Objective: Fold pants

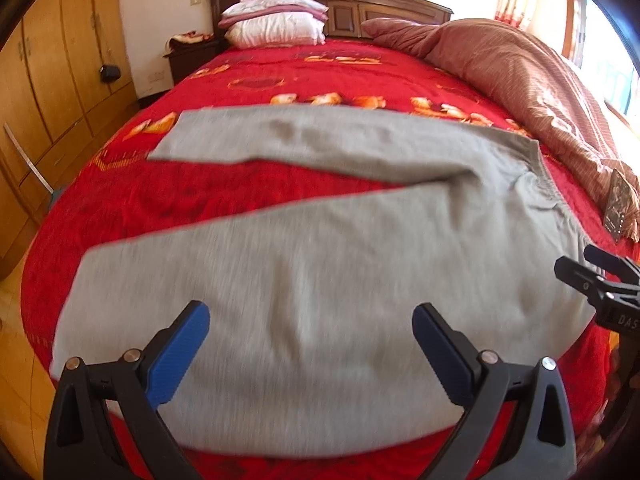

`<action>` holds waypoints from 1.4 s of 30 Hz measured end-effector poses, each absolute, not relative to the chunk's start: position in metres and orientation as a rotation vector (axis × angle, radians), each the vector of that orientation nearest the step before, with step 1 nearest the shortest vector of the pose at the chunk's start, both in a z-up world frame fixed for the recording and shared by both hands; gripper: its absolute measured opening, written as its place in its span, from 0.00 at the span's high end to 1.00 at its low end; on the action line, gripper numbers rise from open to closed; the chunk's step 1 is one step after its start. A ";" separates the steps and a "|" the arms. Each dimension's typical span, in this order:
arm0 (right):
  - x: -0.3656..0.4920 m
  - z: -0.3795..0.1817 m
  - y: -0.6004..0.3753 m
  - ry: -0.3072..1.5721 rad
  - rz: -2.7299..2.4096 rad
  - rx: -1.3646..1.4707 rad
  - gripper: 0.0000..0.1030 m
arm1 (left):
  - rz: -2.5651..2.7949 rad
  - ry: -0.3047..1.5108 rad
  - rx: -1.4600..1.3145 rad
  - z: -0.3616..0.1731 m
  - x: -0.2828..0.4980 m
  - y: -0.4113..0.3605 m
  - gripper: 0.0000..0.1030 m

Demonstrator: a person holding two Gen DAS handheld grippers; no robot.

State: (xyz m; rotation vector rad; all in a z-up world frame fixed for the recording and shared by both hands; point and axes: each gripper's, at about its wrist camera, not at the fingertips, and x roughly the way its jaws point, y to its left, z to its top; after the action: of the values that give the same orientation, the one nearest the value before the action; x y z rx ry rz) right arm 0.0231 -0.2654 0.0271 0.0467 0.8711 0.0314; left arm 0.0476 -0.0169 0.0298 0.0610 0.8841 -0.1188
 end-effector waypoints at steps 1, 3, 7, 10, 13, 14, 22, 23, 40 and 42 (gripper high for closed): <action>0.028 0.029 -0.269 0.871 0.031 0.045 0.00 | -0.125 0.884 0.069 0.033 0.053 -0.019 0.00; 0.038 0.034 -0.276 0.872 0.030 0.042 0.00 | -0.137 0.884 0.079 0.038 0.068 -0.024 0.00; 0.061 0.042 -0.289 0.868 0.030 0.046 0.00 | -0.162 0.886 0.084 0.046 0.096 -0.032 0.00; 0.081 0.044 -0.296 0.876 0.034 0.064 0.00 | -0.188 0.885 0.092 0.052 0.120 -0.039 0.00; 0.102 0.041 -0.304 0.901 0.044 0.082 0.00 | -0.208 0.886 0.123 0.055 0.148 -0.047 0.00; 0.109 0.039 -0.305 0.913 0.052 0.086 0.00 | -0.213 0.888 0.130 0.054 0.156 -0.049 0.00; 0.170 0.021 -0.322 0.990 0.055 0.063 0.00 | -0.211 0.931 0.141 0.043 0.231 -0.053 0.00; 0.176 0.020 -0.325 0.996 0.053 0.069 0.00 | -0.215 0.942 0.144 0.040 0.243 -0.053 0.00; 0.276 0.010 -0.364 1.065 0.035 0.009 0.00 | -0.349 1.031 0.301 0.015 0.379 -0.071 0.00; 0.284 0.006 -0.363 1.076 0.040 -0.015 0.03 | -0.350 1.037 0.357 0.009 0.388 -0.074 0.00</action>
State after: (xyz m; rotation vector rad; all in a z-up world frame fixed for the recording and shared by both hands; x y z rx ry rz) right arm 0.2837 -0.3632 0.0057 -0.0147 1.0764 0.0404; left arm 0.3884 -0.0737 0.0088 0.3566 1.0371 -0.3505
